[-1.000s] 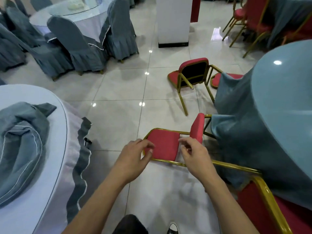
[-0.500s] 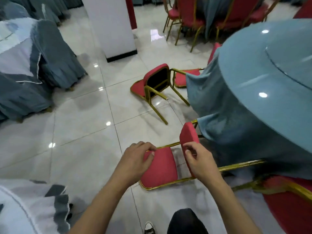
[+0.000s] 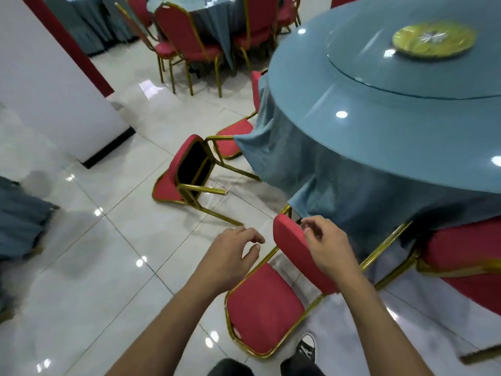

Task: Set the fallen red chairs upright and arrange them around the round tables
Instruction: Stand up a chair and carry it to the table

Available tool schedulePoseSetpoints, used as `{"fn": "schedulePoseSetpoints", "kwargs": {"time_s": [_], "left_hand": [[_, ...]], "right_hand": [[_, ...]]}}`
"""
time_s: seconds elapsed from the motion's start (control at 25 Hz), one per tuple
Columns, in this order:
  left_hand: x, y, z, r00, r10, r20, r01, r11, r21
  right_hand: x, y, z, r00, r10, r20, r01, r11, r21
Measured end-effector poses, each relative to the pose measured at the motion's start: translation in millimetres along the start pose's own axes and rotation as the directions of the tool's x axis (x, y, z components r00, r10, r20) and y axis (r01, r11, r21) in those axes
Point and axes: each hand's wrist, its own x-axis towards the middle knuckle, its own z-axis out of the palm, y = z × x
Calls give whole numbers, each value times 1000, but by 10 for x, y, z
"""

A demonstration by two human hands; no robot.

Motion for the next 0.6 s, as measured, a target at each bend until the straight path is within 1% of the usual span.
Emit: {"fn": "schedulePoseSetpoints", "kwargs": {"time_s": [0.12, 0.24, 0.36, 0.44, 0.52, 0.6], "left_hand": [[311, -277, -158, 998, 68, 4, -68, 998, -1], [594, -598, -192, 980, 177, 89, -179, 984, 16], [753, -1060, -198, 911, 350, 218, -364, 931, 24], [849, -1458, -237, 842, 451, 296, -476, 879, 13], [921, -1941, -247, 777, 509, 371, -552, 834, 12], [959, -2370, -159, 743, 542, 393, -594, 804, 15]], "right_hand": [[126, -92, 210, 998, 42, -56, -42, 999, -3], [147, -58, 523, 973, 137, -187, -138, 990, 5], [18, -55, 1101, 906, 246, -344, -241, 969, 58], [-113, -87, 1623, 849, 326, -416, -308, 945, 111], [-277, -106, 2259, 783, 421, -459, -370, 907, 201], [-498, -82, 2819, 726, 506, -465, -429, 862, 268]]}}
